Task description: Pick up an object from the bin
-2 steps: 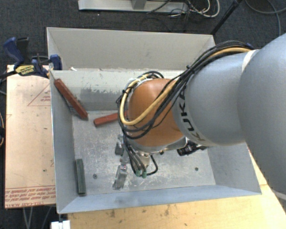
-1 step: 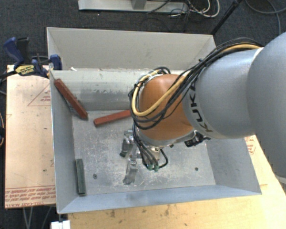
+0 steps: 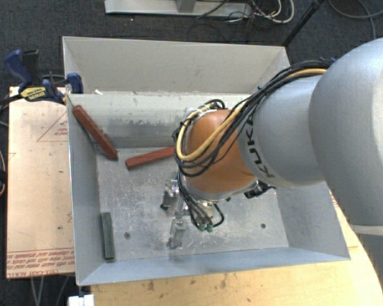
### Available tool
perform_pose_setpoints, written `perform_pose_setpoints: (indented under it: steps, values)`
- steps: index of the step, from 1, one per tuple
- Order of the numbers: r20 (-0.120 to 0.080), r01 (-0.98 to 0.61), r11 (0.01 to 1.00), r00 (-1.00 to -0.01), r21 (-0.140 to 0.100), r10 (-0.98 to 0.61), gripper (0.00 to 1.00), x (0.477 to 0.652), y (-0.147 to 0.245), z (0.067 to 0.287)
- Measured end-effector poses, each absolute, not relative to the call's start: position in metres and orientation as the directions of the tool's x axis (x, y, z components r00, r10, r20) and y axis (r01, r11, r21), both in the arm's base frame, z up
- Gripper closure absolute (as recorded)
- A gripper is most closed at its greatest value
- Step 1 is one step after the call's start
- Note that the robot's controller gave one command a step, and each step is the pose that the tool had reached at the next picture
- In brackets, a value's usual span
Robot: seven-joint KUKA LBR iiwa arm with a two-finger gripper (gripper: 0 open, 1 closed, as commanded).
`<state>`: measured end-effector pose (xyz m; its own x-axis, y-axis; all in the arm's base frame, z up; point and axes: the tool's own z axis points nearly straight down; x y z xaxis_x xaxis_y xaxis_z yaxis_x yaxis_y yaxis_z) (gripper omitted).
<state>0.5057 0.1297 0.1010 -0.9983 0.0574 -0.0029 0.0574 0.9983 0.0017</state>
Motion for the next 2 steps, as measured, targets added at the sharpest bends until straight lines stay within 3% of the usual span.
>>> perform_pose_setpoints:
  steps: [1,2]
  values:
    - [0.005,0.097,0.995,-0.995,0.000,0.097,0.00,0.489,0.094,0.110]
    - [-0.003,-0.039,0.999,-0.999,0.001,-0.039,0.00,0.516,0.075,0.095]
